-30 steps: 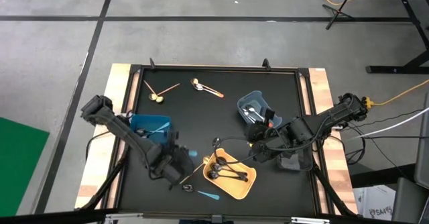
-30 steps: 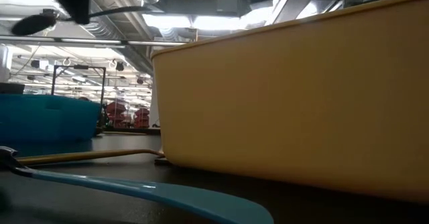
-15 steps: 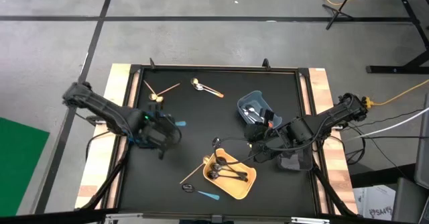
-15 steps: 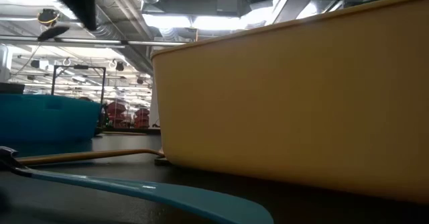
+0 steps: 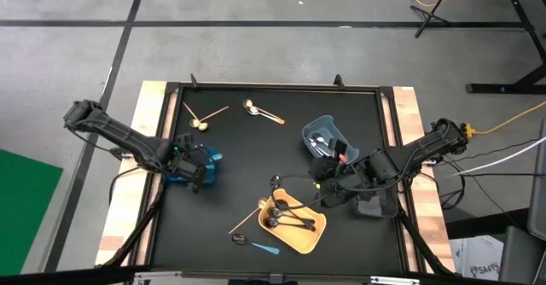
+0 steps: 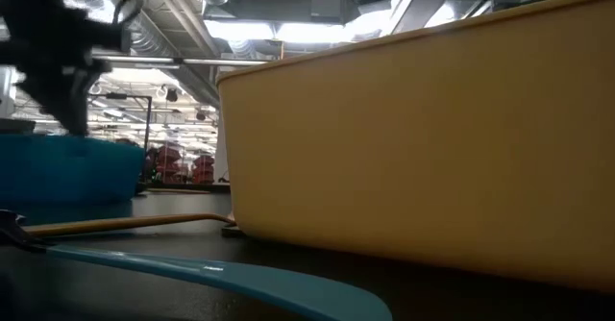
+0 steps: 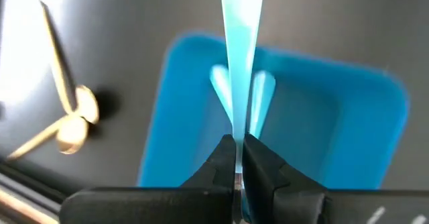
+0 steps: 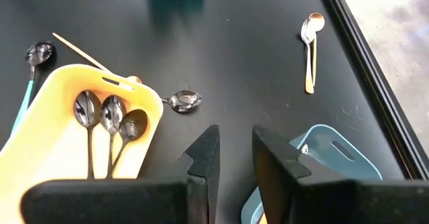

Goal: Sort silverware by color (type)
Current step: Put the blue spoon into the blue bin

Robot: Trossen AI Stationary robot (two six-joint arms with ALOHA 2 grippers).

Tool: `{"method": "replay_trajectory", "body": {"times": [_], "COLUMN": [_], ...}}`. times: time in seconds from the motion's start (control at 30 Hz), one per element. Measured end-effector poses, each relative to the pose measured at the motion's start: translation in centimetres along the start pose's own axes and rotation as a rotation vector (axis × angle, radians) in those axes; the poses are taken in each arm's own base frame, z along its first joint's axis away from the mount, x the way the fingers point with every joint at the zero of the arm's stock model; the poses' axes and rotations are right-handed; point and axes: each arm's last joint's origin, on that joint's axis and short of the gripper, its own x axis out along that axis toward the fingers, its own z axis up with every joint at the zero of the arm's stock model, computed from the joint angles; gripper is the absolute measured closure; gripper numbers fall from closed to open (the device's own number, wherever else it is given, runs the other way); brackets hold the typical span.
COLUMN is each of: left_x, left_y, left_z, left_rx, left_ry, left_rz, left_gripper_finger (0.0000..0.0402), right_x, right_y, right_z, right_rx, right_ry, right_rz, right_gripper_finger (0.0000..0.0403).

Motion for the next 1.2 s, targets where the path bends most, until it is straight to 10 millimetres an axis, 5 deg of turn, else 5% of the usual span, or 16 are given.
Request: {"method": "replay_trajectory", "body": {"times": [0.33,1.2], "left_x": [2.9,3.1], "left_y": [0.0,-0.1], "left_z": [-2.1,-2.2], "left_rx": [-0.044,-0.119], "left_ry": [0.097,0.1], "left_rz": [-0.019,-0.016], "left_gripper_finger": [0.0395,0.0312], "right_x": [0.0,0.0], "right_y": [0.0,0.1], "right_z": [0.0,0.3], "right_rx": [0.001,0.017], "right_ry": [-0.002,-0.024], "right_rz": [0.001,0.012], "right_gripper_finger": [0.0325,0.0325]}}
